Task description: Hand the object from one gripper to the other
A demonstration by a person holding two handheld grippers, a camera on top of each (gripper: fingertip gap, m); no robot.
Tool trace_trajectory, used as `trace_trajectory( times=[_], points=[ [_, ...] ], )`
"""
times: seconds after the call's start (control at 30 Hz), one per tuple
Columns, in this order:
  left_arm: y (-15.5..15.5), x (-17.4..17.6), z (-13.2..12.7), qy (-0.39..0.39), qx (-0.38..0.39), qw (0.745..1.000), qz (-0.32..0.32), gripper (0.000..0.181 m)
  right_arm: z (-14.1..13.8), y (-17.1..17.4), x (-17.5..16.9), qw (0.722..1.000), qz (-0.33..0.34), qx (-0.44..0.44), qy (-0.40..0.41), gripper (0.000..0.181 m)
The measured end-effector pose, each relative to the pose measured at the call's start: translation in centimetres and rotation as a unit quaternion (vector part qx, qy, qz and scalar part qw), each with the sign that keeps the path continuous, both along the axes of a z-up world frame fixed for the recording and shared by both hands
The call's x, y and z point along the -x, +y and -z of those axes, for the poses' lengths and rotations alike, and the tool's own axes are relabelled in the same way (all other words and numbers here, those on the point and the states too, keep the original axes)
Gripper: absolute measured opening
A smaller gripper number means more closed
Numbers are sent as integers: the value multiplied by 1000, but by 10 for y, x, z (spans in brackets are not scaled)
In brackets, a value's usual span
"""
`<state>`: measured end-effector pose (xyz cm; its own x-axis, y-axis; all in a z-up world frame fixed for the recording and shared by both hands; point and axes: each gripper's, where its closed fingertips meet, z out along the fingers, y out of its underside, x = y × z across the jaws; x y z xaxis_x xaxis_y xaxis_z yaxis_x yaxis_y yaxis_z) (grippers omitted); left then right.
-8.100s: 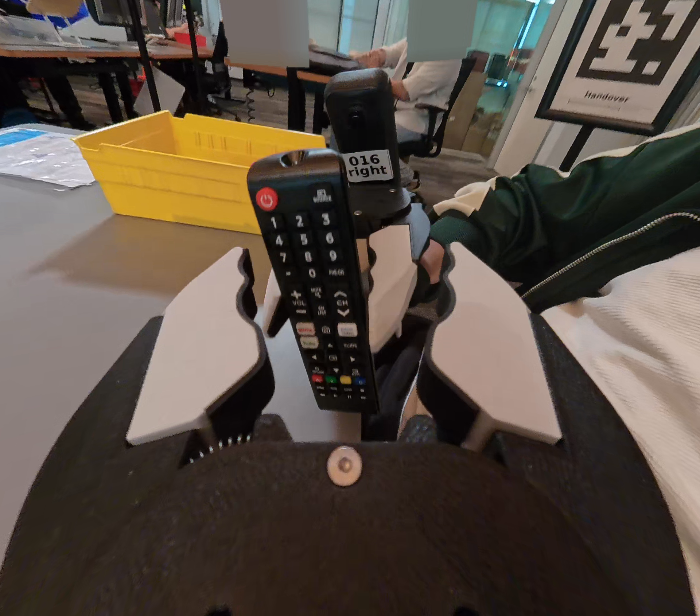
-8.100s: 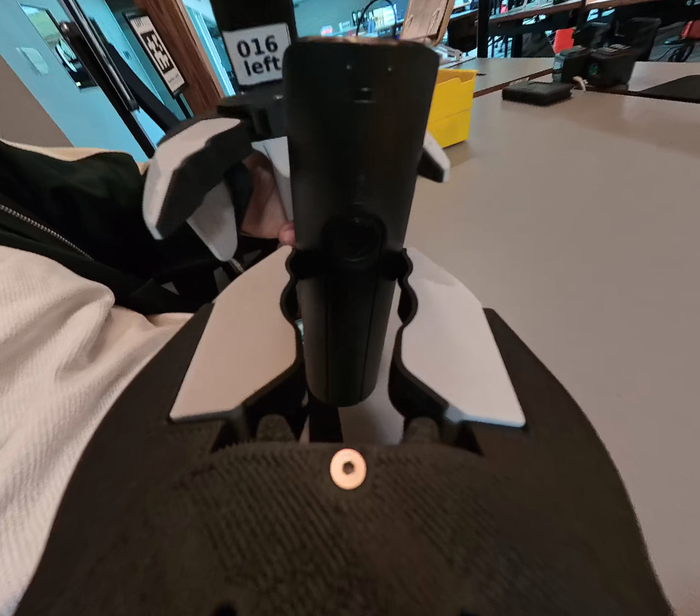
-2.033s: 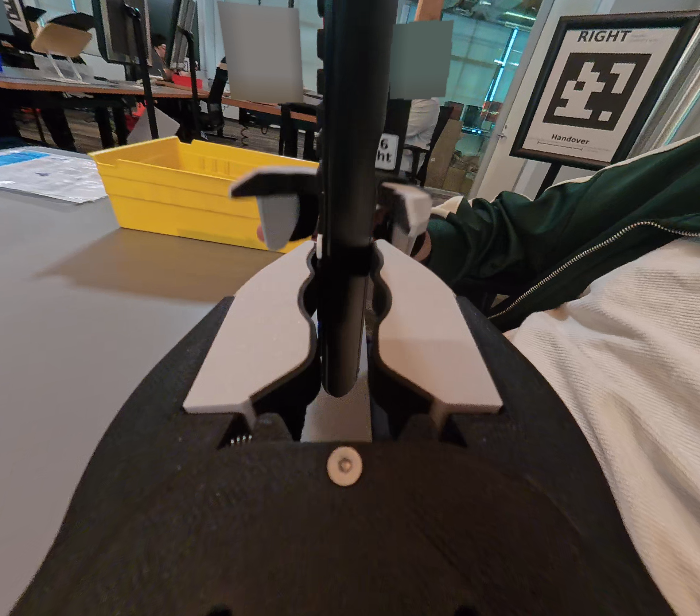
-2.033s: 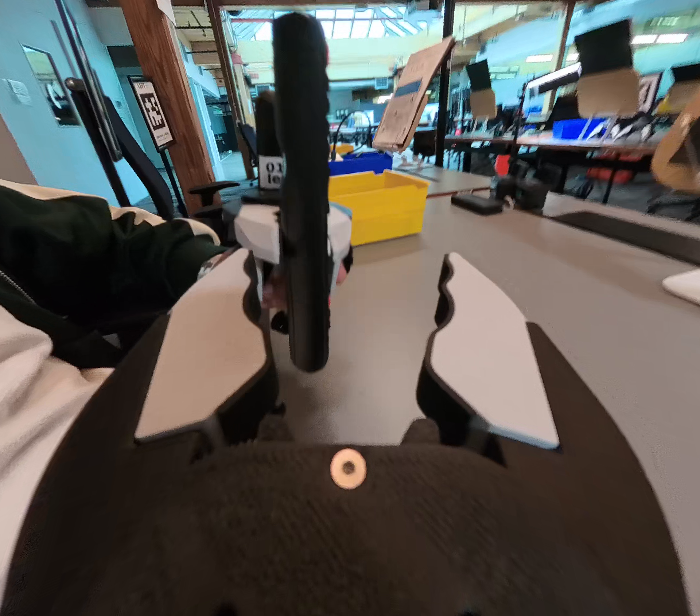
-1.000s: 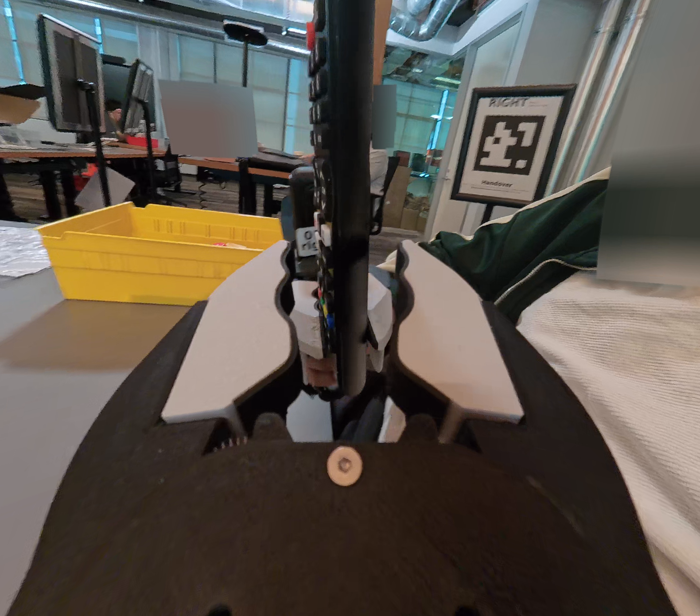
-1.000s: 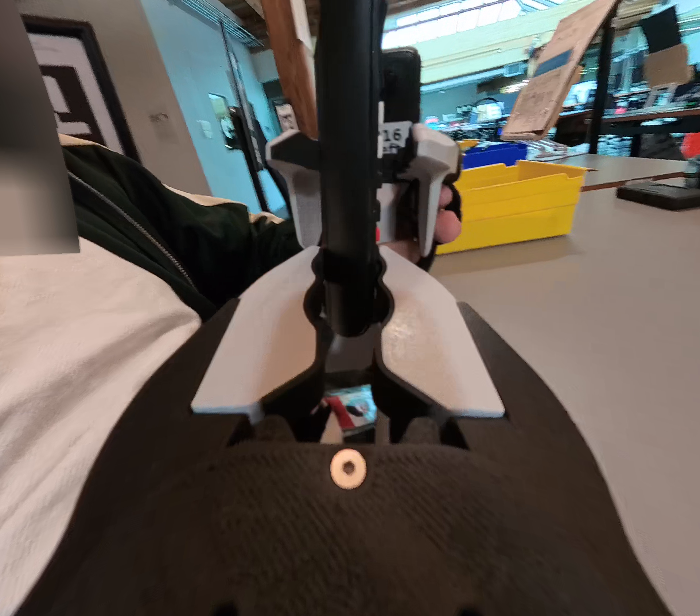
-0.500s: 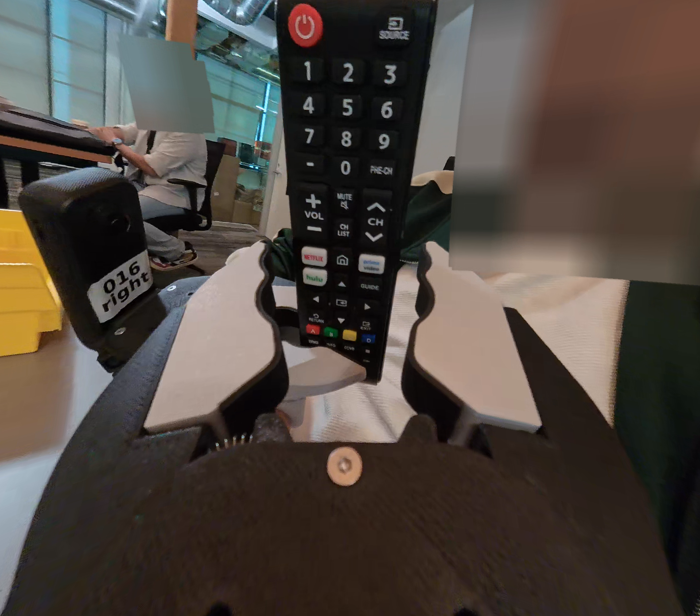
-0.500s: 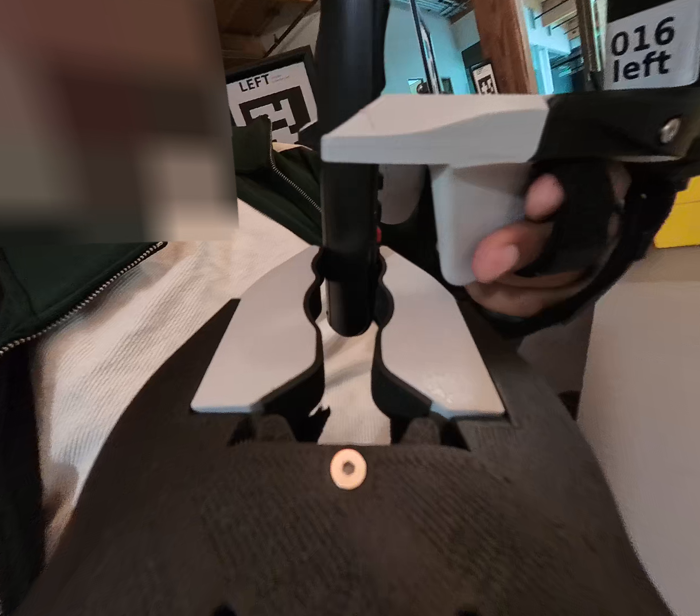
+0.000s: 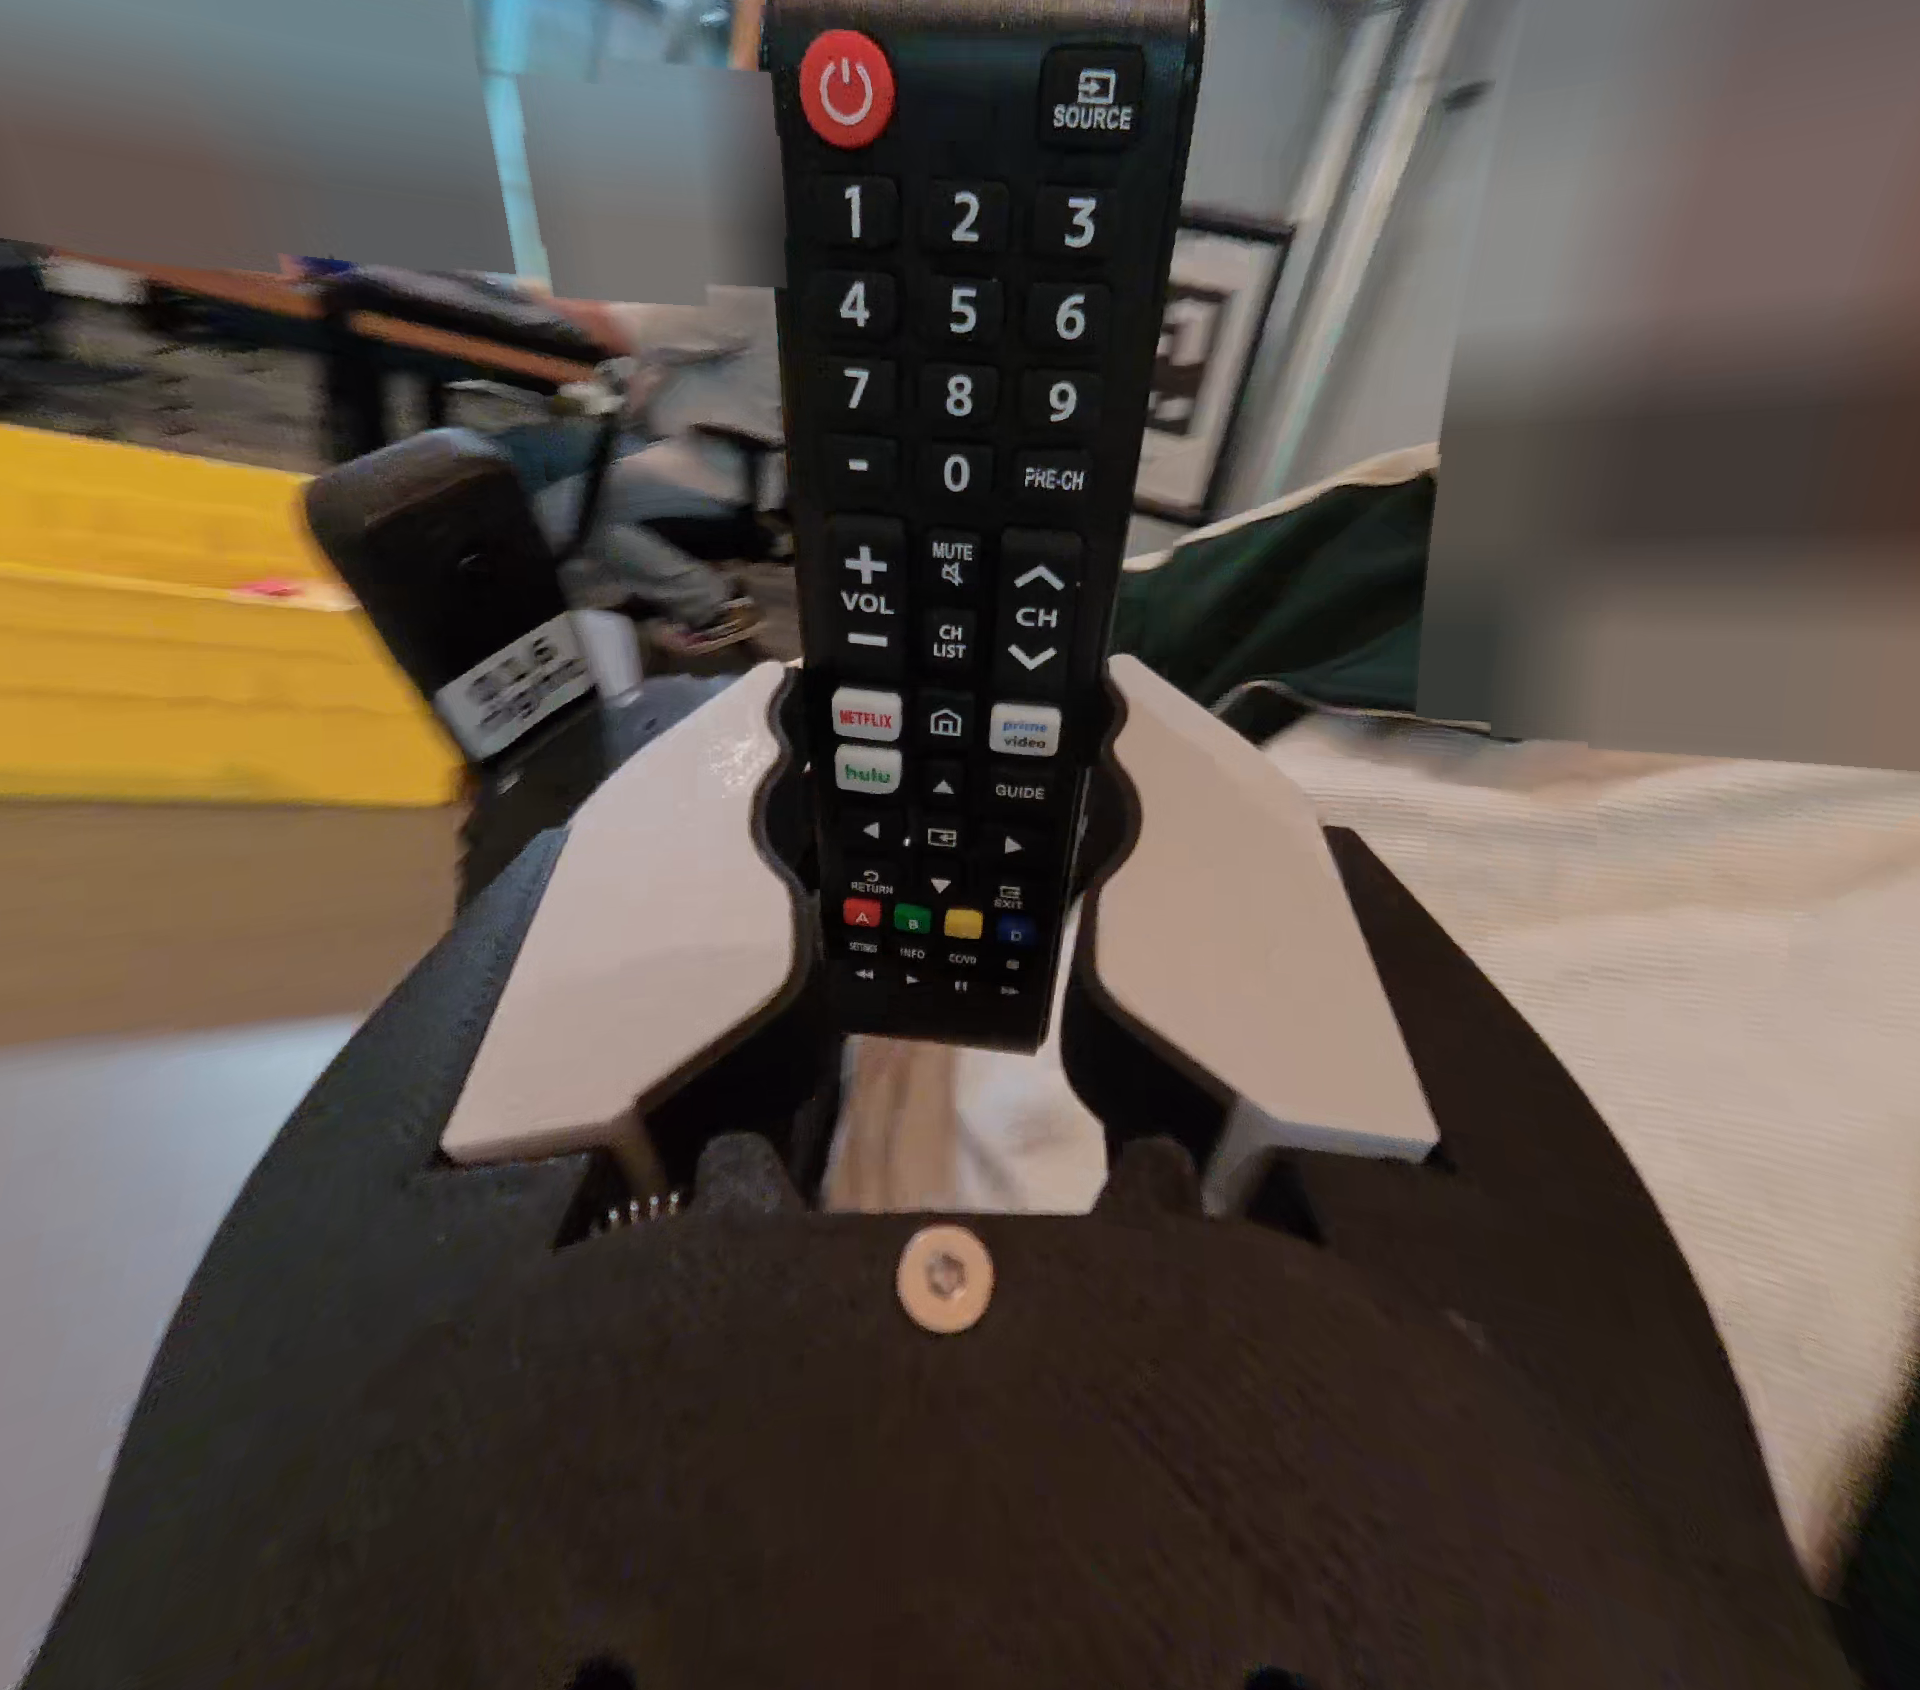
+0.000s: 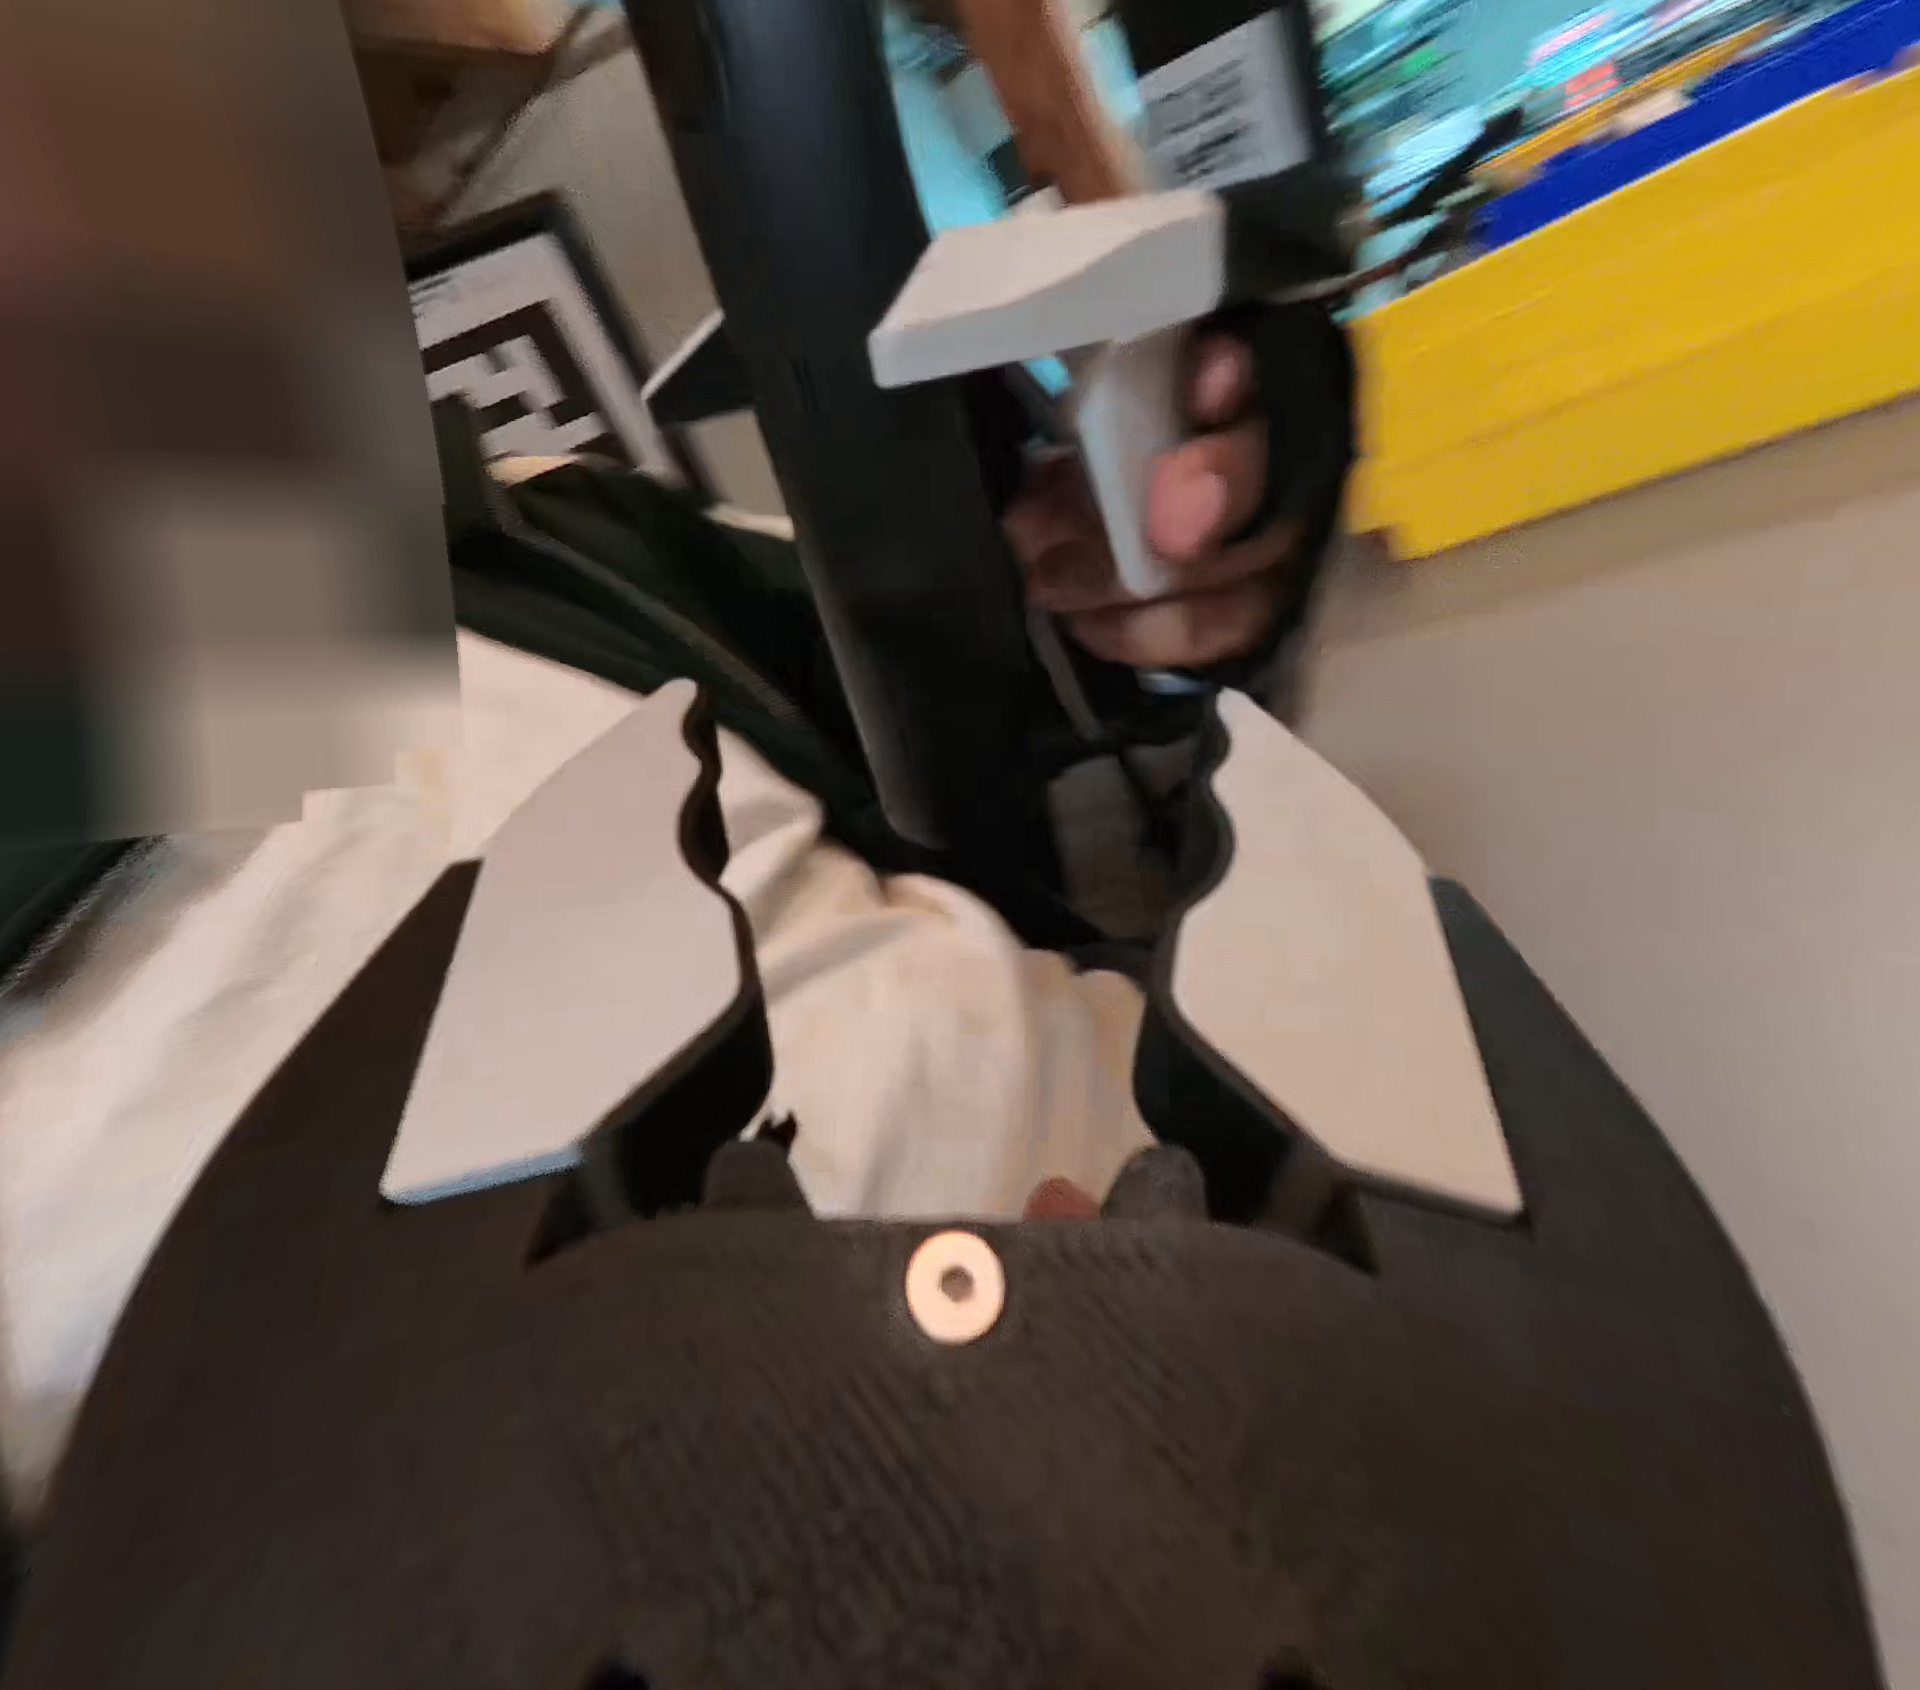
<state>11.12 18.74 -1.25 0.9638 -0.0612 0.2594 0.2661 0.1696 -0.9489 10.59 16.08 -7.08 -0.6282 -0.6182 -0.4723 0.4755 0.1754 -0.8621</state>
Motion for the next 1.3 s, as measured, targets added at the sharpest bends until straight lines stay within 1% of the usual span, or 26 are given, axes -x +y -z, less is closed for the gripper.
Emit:
trace_trajectory(
  times=[0.03, 0.07, 0.13, 0.17, 0.23, 0.33, 0.4, 0.47, 0.57, 0.6, 0.67, 0.7, 0.87, 0.97, 1.0, 1.07, 1.13, 1.2, 1.23, 1.3],
  points=[
    [-4, 11, 3, 10, 20, 999, -41, 51, -1, -1, 22, 998, 56, 1, 7, 89],
    [-8, 22, 6, 22, 41, 995, -88, 51, -5, -1, 45, 993, 117, 6, 20, 90],
    [-18, 43, 15, 44, 86, 979, -180, 51, -20, 5, 83, 970, 236, 28, 53, 87],
    [-23, 52, 20, 53, 106, 969, -218, 51, -29, 10, 93, 958, 276, 41, 63, 85],
    [-27, 64, 29, 60, 135, 952, -267, 51, -43, 15, 96, 946, 309, 51, 81, 79],
    [-23, 69, 41, 51, 150, 946, -283, 51, -49, 10, 79, 937, 316, 50, 140, 77],
    [-16, 69, 47, 42, 153, 948, -277, 51, -51, 5, 65, 930, 313, 54, 186, 76],
    [-10, 66, 51, 39, 157, 950, -266, 51, -53, 1, 53, 925, 308, 61, 212, 76],
    [-1, 61, 57, 42, 165, 954, -248, 51, -53, -2, 47, 928, 300, 62, 213, 73],
    [2, 59, 58, 43, 166, 954, -245, 51, -53, -2, 46, 930, 295, 62, 209, 69],
    [7, 55, 59, 45, 167, 957, -232, 51, -50, 0, 44, 936, 281, 63, 204, 53],
    [8, 54, 59, 46, 166, 958, -229, 51, -50, 1, 42, 939, 271, 68, 201, 48],
    [11, 53, 61, 41, 163, 961, -220, 51, -49, 1, 41, 938, 270, 66, 209, 48],
    [11, 52, 57, 45, 149, 964, -218, 53, -58, 6, 44, 937, 273, 67, 208, 48],
    [9, 53, 53, 47, 138, 964, -224, 60, -66, 10, 47, 935, 280, 67, 207, 48],
    [3, 56, 44, 57, 119, 960, -247, 75, -91, 27, 62, 925, 308, 68, 213, 48],
    [-3, 57, 37, 66, 104, 958, -258, 76, -120, 56, 88, 904, 359, 61, 224, 48],
    [-7, 58, 36, 63, 100, 958, -262, 76, -145, 94, 122, 877, 419, 38, 233, 48],
    [-8, 60, 36, 61, 99, 958, -263, 75, -151, 115, 143, 860, 448, 12, 243, 48],
    [-8, 61, 38, 52, 97, 959, -261, 73, -149, 161, 191, 816, 510, -64, 265, 48]
  ],
)
